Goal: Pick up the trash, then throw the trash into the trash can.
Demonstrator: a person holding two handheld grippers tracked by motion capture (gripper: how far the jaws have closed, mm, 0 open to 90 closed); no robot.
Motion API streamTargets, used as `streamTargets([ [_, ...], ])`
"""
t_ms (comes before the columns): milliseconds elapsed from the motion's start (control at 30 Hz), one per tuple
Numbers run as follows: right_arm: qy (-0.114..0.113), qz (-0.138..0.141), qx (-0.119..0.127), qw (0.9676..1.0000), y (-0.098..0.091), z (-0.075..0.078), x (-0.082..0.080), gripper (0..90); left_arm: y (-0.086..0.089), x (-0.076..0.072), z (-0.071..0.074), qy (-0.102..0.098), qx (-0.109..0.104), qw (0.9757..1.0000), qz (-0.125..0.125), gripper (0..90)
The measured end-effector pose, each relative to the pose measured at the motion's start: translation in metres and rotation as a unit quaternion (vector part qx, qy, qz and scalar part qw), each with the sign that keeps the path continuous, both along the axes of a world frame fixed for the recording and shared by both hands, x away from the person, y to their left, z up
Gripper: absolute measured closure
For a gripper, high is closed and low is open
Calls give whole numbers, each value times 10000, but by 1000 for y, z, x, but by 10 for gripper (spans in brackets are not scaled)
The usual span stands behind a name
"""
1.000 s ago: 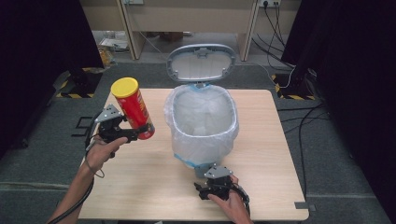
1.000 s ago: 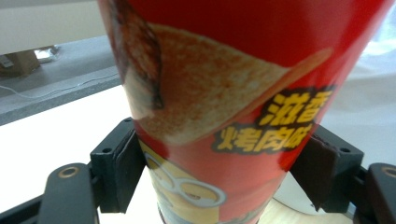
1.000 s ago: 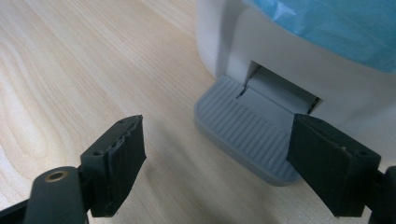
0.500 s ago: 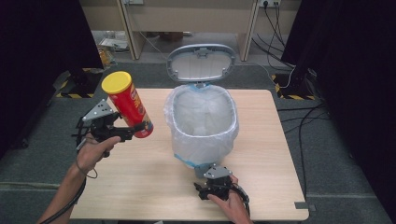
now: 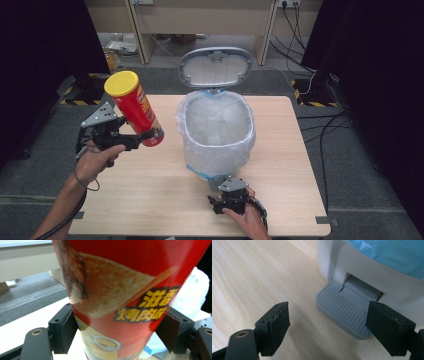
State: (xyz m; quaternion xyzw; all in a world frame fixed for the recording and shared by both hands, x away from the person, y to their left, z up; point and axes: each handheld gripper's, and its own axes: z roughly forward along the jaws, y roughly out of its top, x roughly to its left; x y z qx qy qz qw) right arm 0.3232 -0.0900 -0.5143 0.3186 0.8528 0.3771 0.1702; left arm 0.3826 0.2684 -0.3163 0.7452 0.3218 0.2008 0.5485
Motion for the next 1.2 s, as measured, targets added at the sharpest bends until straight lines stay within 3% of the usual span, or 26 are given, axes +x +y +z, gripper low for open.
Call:
streamTargets([
  [567,15,-4,1,10000,0,0,0,191,-6,0,16,31,-41,9999,-160,237],
  [900,-2,-15,-21,10000,0,0,0,191,-9,-1,32,-53,-7,9997,-225,237],
  [1200,0,-17,-25,10000,1,0,0,191,-25,2,50,-213,58,9991,-364,237],
])
